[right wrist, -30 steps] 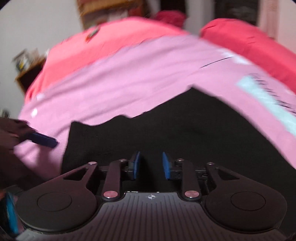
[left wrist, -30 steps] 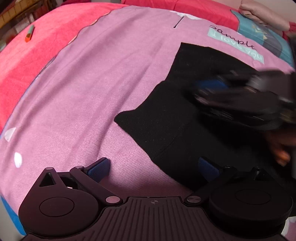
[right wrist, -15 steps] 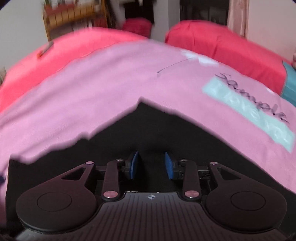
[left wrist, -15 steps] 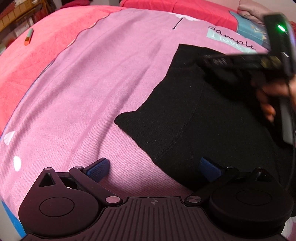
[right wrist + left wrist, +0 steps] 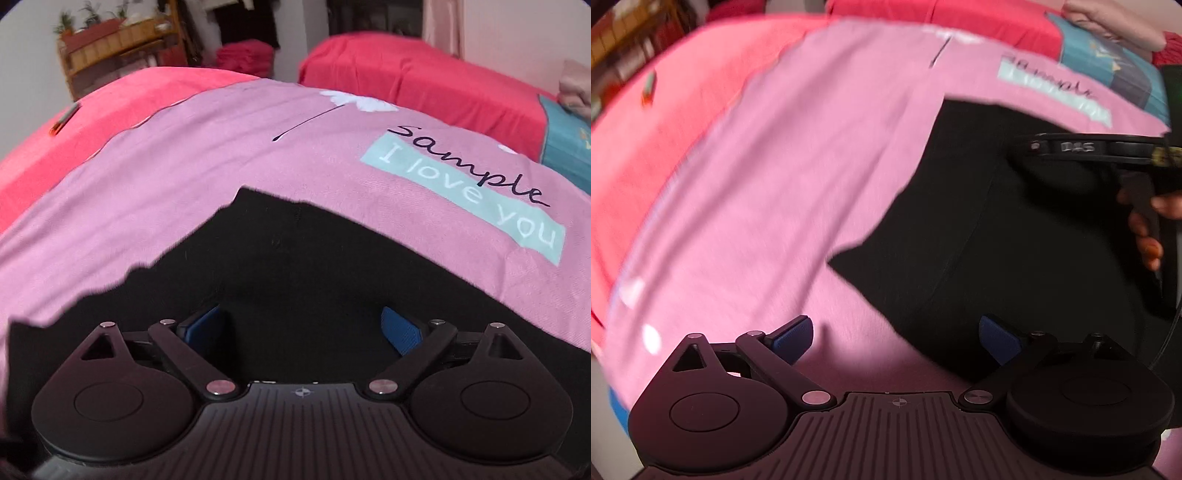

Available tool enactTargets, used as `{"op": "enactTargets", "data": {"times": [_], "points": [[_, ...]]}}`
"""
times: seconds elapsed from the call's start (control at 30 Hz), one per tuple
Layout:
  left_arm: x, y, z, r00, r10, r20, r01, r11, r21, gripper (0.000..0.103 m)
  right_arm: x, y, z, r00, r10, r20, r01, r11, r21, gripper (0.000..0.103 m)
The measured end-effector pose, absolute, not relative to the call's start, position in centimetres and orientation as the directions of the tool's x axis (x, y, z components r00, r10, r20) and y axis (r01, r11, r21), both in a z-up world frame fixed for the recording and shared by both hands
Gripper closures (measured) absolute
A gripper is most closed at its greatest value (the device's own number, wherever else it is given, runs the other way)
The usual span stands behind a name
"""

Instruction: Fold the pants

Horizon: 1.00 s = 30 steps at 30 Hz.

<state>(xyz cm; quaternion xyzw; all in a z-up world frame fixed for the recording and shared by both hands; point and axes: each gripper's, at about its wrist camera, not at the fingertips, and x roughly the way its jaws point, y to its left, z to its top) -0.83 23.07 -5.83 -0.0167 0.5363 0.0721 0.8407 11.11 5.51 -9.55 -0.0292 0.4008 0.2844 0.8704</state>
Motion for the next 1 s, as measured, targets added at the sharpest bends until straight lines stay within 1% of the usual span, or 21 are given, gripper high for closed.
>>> {"op": "enactTargets", "data": {"times": [0.07, 0.17, 0.23, 0.37, 0.43, 0.47, 0.5, 0.53, 0.6, 0.67, 0.73, 0.77, 0.83, 0.87, 0.9, 0.93, 0.97, 1.0], "points": [[0.1, 22.0, -4.9, 0.441, 0.115, -0.89, -0.112, 0.991, 0.072, 0.0, 10.1, 2.9, -7.7, 0.562, 0.474, -0.677, -0.478, 0.855, 0.202, 0.012], [3.4, 19.6, -4.6, 0.478, 0.088, -0.874, -0.066, 0.996, 0.064, 0.0, 8.5, -2.0, -5.7, 0.629, 0.407, -0.662, -0.392, 0.902, 0.182, 0.011], [6.3, 17.6, -5.1, 0.492, 0.069, -0.868, -0.046, 0.998, 0.053, 0.0, 7.5, -5.9, -5.5, 0.665, 0.346, -0.662, -0.313, 0.934, 0.173, 0.01], [12.0, 13.4, -7.0, 0.505, 0.012, -0.863, -0.013, 1.0, 0.006, 0.0, 7.3, -12.6, -6.9, 0.679, 0.235, -0.696, -0.17, 0.972, 0.162, 0.009], [14.2, 11.9, -9.1, 0.483, 0.044, -0.875, -0.002, 0.999, 0.049, 0.0, 7.5, -14.9, -8.8, 0.674, 0.195, -0.713, -0.119, 0.981, 0.155, 0.009], [15.1, 11.5, -10.5, 0.444, 0.068, -0.893, -0.007, 0.997, 0.072, 0.0, 7.6, -16.3, -9.6, 0.666, 0.182, -0.723, -0.109, 0.983, 0.147, 0.009], [15.7, 11.5, -11.8, 0.409, 0.084, -0.908, -0.012, 0.996, 0.086, 0.0, 7.7, -17.5, -10.5, 0.644, 0.171, -0.745, -0.097, 0.985, 0.141, 0.01], [15.7, 11.6, -12.1, 0.432, 0.091, -0.897, -0.014, 0.995, 0.094, 0.0, 7.2, -18.4, -10.8, 0.655, 0.183, -0.733, -0.11, 0.983, 0.148, 0.015], [15.3, 11.8, -12.1, 0.445, 0.079, -0.892, 0.005, 0.996, 0.091, 0.0, 6.2, -20.7, -9.7, 0.68, 0.192, -0.708, -0.094, 0.98, 0.175, 0.015], [15.0, 11.9, -12.1, 0.454, 0.076, -0.888, 0.01, 0.996, 0.09, 0.0, 5.0, -23.9, -8.2, 0.744, 0.155, -0.65, -0.025, 0.978, 0.206, 0.011], [15.1, 11.8, -12.2, 0.455, 0.08, -0.887, 0.003, 0.996, 0.091, 0.0, 4.5, -26.9, -7.2, 0.785, 0.113, -0.609, 0.047, 0.97, 0.239, 0.011], [15.3, 11.7, -12.1, 0.452, 0.087, -0.888, -0.005, 0.995, 0.095, 0.0, 4.6, -28.3, -7.4, 0.789, 0.089, -0.607, 0.083, 0.965, 0.249, 0.011], [15.6, 11.6, -12.1, 0.445, 0.094, -0.891, -0.019, 0.995, 0.095, 0.0, 5.9, -30.9, -8.8, 0.74, 0.08, -0.668, 0.143, 0.952, 0.272, 0.012], [15.8, 11.5, -12.1, 0.444, 0.094, -0.891, -0.023, 0.995, 0.094, 0.0, 6.5, -32.1, -9.9, 0.708, 0.08, -0.702, 0.16, 0.95, 0.27, 0.022], [15.7, 11.6, -12.1, 0.445, 0.095, -0.89, -0.022, 0.995, 0.095, 0.0, 6.6, -33.7, -10.6, 0.713, 0.072, -0.697, 0.161, 0.951, 0.263, 0.036], [15.6, 11.7, -12.2, 0.448, 0.095, -0.889, -0.021, 0.995, 0.096, 0.0, 6.3, -35.2, -10.5, 0.736, 0.044, -0.675, 0.188, 0.945, 0.267, 0.059], [15.6, 11.7, -12.2, 0.451, 0.094, -0.888, -0.019, 0.995, 0.096, 0.0, 6.0, -36.9, -10.3, 0.739, 0.009, -0.674, 0.257, 0.921, 0.293, 0.063], [15.5, 11.7, -12.2, 0.453, 0.095, -0.887, -0.02, 0.995, 0.097, 0.0, 5.5, -38.8, -10.1, 0.748, -0.014, -0.664, 0.325, 0.879, 0.348, 0.062]]}}
